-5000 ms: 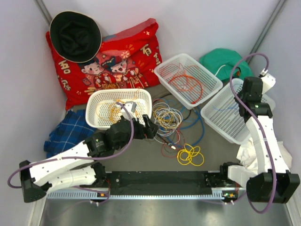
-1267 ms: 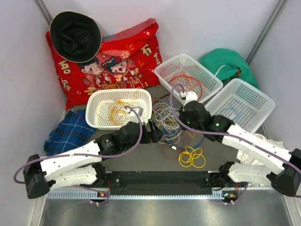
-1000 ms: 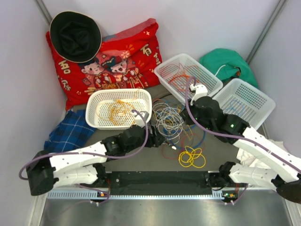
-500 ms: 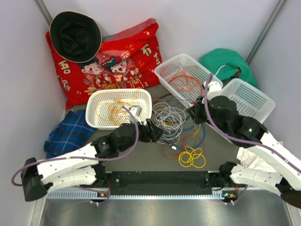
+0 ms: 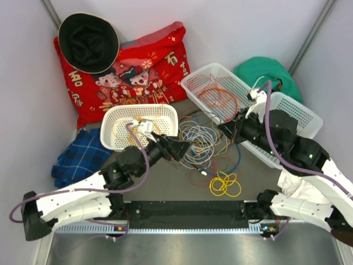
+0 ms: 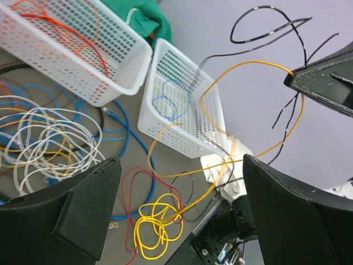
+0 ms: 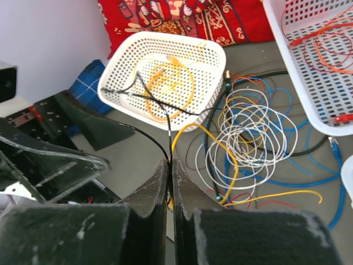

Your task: Untangle the cables

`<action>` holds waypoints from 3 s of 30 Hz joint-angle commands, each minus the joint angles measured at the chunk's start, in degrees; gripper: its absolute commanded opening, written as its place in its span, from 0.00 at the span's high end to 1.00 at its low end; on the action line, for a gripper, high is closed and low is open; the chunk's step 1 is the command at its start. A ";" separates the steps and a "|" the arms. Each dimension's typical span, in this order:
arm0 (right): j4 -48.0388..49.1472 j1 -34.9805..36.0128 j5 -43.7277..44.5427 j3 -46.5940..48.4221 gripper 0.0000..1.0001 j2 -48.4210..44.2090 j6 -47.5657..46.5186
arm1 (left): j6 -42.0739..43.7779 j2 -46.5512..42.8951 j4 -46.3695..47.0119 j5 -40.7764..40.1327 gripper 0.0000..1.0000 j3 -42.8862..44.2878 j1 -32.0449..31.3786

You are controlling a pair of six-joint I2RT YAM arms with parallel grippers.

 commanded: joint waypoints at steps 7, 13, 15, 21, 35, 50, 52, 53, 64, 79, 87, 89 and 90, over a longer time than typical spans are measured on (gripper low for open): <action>3.74 0.65 -9.73 1.63 1.00 -3.28 2.09 | 6.69 10.17 15.32 7.66 0.06 7.02 -0.05; 3.21 0.65 -10.17 0.40 1.00 -5.39 3.31 | 9.32 10.87 17.62 7.30 0.05 7.02 0.04; 3.47 0.65 -12.80 0.05 1.00 -5.83 3.76 | 9.85 11.22 17.44 6.43 0.05 7.11 0.04; 3.91 0.65 -14.57 -0.39 1.00 -6.89 4.37 | 9.59 13.07 19.37 7.56 0.05 7.20 0.04; 3.03 0.65 -1.39 -2.50 1.00 -4.61 3.76 | 6.52 5.86 18.67 16.96 0.14 11.23 -0.05; 7.16 -0.40 1.43 0.04 1.00 4.09 3.49 | -2.80 20.45 28.25 30.07 0.19 10.62 -2.50; 7.25 -0.49 1.34 0.66 1.00 4.54 3.67 | -2.80 21.51 28.16 29.89 0.19 10.71 -2.77; 7.25 -0.58 1.34 1.19 1.00 4.62 3.67 | -2.80 21.68 28.16 29.63 0.19 10.54 -2.69; 8.31 -0.58 -2.44 2.25 1.00 3.75 4.72 | 0.53 23.00 25.62 21.99 0.18 9.13 -2.68; 8.57 -0.58 -4.20 0.40 1.00 2.34 5.16 | 4.05 32.05 27.98 21.97 0.55 15.02 -2.68; 6.29 -0.58 -0.34 -0.74 0.65 -0.73 3.41 | 4.32 28.72 21.14 22.42 1.00 16.34 -2.68; 4.53 -0.58 1.76 -0.57 0.52 -1.70 2.71 | 4.32 26.45 16.14 22.33 1.00 17.04 -2.68; 3.83 -0.58 2.56 -0.65 0.45 -2.14 2.09 | 4.32 25.82 14.21 22.33 1.00 18.08 -2.68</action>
